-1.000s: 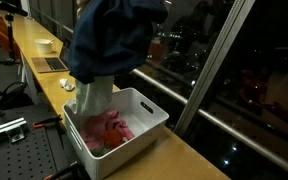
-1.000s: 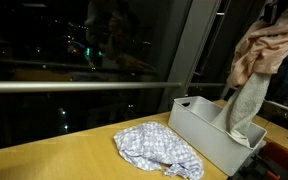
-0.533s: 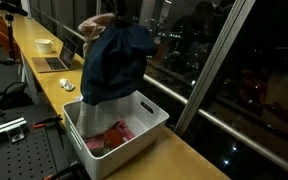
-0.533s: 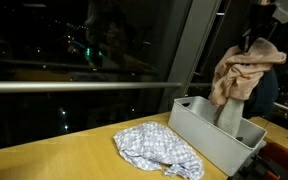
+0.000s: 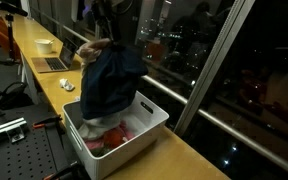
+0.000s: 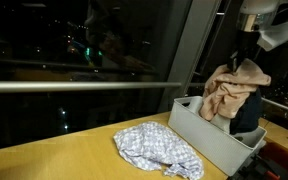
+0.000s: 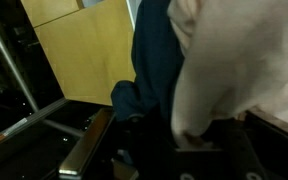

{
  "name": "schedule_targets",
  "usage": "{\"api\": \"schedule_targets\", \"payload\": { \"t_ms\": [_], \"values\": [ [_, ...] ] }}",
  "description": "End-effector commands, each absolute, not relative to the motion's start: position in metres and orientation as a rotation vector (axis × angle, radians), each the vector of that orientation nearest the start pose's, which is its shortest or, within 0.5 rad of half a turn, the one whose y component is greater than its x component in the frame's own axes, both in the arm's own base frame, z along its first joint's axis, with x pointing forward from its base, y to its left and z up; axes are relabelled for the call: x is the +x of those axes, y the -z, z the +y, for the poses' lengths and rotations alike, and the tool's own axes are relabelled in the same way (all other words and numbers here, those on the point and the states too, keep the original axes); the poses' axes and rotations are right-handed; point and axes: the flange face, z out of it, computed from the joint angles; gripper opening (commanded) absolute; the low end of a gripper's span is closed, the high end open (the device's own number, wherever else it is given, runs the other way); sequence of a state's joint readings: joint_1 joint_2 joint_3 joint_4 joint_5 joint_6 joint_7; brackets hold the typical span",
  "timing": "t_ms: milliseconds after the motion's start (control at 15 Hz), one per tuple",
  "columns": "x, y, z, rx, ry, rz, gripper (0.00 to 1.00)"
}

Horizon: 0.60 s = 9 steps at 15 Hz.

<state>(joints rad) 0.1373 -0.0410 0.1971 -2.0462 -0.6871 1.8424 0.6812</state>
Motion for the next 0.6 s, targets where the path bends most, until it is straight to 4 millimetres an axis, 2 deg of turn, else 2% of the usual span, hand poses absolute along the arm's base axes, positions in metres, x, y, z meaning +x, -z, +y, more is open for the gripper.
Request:
{"api": "schedule_targets", "payload": {
  "t_ms": [0, 200, 333, 400, 467, 533],
  "values": [
    [0.489, -0.461, 0.118, 2.458, -0.253, -0.151, 0.56],
    [0.467, -0.467, 0.117, 2.428, -0.248, -0.178, 0.79],
    [0.45, -0.477, 0.125, 2.408, -0.256, -0.18, 0.92],
    [0.444, -0.481, 0.136, 2.398, -0.264, -0.168, 0.98],
    [0.44, -0.484, 0.151, 2.39, -0.275, -0.154, 1.0],
    [0.437, -0.484, 0.174, 2.392, -0.291, -0.13, 1.0]
  ]
}}
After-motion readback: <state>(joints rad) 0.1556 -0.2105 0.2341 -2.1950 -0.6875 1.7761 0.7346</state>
